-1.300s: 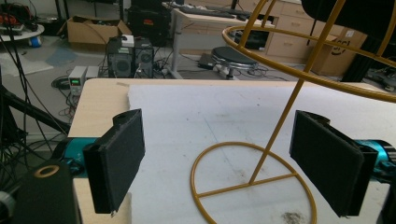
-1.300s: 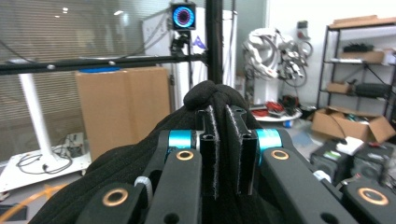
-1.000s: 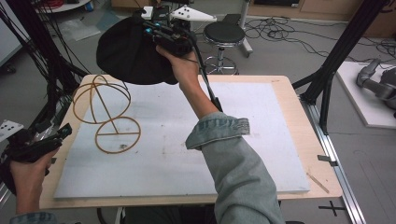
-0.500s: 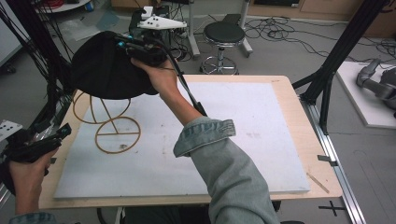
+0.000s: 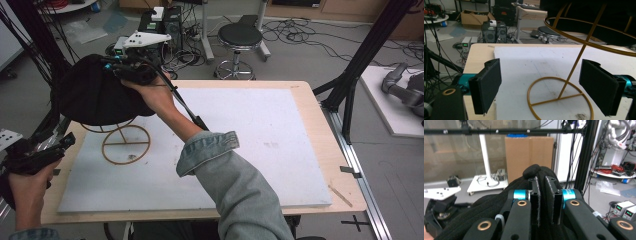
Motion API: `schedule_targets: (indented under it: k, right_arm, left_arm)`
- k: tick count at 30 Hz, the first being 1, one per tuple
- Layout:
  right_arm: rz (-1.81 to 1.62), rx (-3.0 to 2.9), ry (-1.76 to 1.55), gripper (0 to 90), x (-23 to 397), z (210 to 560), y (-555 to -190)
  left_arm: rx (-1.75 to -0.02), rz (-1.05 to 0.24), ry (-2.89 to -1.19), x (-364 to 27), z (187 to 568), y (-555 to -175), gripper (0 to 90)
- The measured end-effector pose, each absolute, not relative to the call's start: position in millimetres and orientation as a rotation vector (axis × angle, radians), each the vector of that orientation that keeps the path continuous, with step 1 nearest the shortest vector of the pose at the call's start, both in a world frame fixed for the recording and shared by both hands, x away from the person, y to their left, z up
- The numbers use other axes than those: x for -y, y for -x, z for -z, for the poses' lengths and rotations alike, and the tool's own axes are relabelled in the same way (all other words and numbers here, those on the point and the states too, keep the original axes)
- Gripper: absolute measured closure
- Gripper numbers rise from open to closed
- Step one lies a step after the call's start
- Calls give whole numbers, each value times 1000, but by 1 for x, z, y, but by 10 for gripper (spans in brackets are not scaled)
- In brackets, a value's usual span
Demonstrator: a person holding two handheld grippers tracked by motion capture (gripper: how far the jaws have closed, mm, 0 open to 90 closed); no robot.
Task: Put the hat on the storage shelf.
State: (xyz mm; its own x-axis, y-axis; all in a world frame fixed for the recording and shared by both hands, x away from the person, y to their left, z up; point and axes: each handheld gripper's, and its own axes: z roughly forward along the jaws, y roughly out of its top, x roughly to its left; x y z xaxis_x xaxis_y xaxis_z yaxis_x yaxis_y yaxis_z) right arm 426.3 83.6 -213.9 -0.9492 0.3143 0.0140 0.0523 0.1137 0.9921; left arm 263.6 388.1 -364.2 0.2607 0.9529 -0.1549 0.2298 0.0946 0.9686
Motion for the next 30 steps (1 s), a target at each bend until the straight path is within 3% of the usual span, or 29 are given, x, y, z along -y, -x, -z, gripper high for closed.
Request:
schedule_targets:
  k: [19,30]
  right_arm:
    - [-1764,-2297,-321,792,-101,241,-422]
    - [-1775,-2261,-399,548,-87,235,-430]
  left_arm:
    - [-1205,-796,-1397,-388,366,-263,185]
    - [-1209,-796,-1416,-389,369,-263,187]
